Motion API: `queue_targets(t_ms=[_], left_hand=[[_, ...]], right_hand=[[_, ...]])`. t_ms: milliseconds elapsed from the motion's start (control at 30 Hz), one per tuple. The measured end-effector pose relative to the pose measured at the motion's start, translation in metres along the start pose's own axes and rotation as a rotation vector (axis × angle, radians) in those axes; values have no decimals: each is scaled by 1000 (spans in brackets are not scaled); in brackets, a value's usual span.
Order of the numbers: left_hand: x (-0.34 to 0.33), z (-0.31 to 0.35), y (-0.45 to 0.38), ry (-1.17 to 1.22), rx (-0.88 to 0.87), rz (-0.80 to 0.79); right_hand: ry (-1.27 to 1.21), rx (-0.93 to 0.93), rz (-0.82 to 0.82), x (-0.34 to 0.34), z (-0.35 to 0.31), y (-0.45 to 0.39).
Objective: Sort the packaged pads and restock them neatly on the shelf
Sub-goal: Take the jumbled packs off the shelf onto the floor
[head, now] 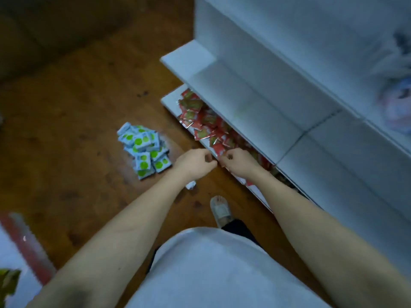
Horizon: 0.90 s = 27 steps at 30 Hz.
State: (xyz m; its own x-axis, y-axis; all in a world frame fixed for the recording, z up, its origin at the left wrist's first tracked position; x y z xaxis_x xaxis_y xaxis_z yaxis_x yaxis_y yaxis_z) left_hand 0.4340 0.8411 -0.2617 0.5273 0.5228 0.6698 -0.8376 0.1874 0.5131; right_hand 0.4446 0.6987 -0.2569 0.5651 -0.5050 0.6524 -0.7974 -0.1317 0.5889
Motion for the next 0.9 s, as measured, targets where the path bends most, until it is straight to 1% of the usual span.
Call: queue_targets(t_ms=[67, 167, 300, 433, 600, 733, 900], left_hand=[[13, 32, 20, -75, -110, 2], [38, 88, 43, -218, -274, 34], [58, 166, 68, -342, -430, 58], [64, 253, 97, -397, -589, 94], [50, 338, 140, -442, -748, 109], [28, 394, 174, -451, -840, 116], [-21, 449, 217, -462, -923, 100]], right_hand=[[38, -57, 68, 18, 0, 40], [16, -92, 207, 50, -3, 93], [-77, -116, 355, 98, 3, 162], [-193, -127, 499, 157, 22, 235], [-241, -195, 666, 207, 64, 320], [-307, -244, 793, 225, 109, 376], [-374, -280, 851, 224, 170, 431]])
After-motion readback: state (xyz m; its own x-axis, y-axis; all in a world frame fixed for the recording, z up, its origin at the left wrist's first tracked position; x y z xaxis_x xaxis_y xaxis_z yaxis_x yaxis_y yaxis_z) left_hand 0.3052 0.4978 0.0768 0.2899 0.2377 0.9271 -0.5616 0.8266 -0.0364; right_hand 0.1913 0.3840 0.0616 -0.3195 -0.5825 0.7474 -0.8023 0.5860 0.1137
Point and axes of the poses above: each hand's wrist, its own y-axis away from the middle knuckle, its own x-axis out of the back of the hand, z = x × y, the point moved 8 cm from there along -y, towards the middle knuckle, and after that the axes turned 2 degrees about -z, right-handed, at the moved point
